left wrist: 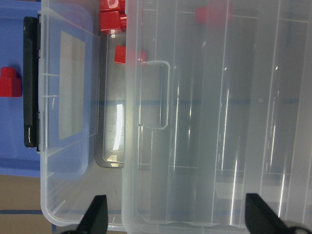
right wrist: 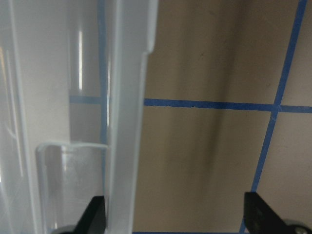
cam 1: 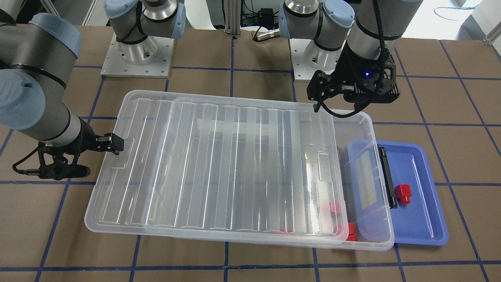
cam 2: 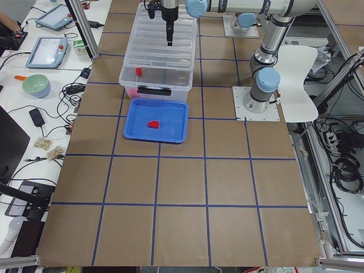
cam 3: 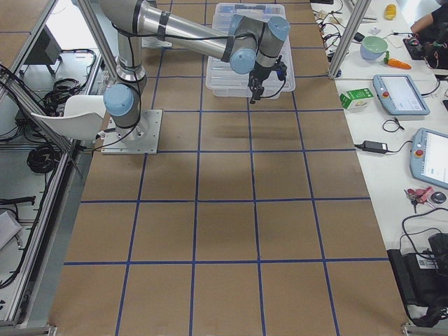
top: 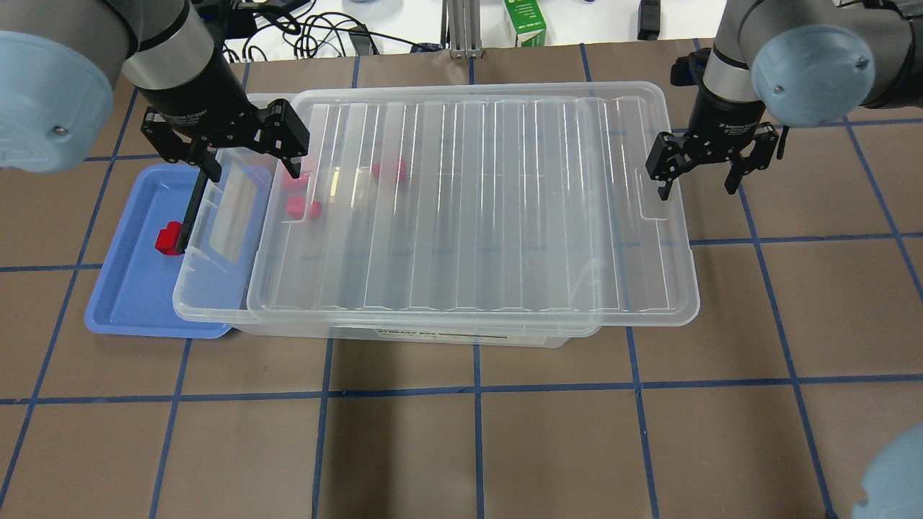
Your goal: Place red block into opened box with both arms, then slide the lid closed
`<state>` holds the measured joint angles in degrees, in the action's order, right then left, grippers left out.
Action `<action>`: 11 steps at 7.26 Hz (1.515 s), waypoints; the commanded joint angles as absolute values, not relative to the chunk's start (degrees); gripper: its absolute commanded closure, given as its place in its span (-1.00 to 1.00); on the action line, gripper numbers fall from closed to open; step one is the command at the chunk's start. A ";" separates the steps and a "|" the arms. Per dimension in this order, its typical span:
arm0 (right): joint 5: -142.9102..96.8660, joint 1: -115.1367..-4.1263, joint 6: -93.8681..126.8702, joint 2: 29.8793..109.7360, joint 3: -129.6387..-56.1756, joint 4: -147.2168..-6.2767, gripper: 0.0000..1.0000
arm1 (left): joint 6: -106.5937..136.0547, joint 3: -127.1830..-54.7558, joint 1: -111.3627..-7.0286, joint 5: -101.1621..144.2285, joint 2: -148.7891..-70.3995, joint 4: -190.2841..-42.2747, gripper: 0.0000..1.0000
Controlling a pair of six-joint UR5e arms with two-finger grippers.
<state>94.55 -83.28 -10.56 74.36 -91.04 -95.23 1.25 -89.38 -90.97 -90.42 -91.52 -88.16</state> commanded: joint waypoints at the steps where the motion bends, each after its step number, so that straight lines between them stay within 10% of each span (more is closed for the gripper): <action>1: 95.53 -83.15 -11.86 74.36 -90.88 -95.27 -1.00 | 1.32 -89.30 -90.97 -90.44 -91.58 -88.15 -1.00; 11: 96.32 -75.95 -20.90 74.27 -90.70 -95.10 -1.00 | 1.32 -89.38 -90.97 -90.35 -91.76 -88.15 -1.00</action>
<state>96.03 -77.06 -19.81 74.33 -90.77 -95.17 1.32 -89.38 -90.97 -90.36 -91.73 -88.15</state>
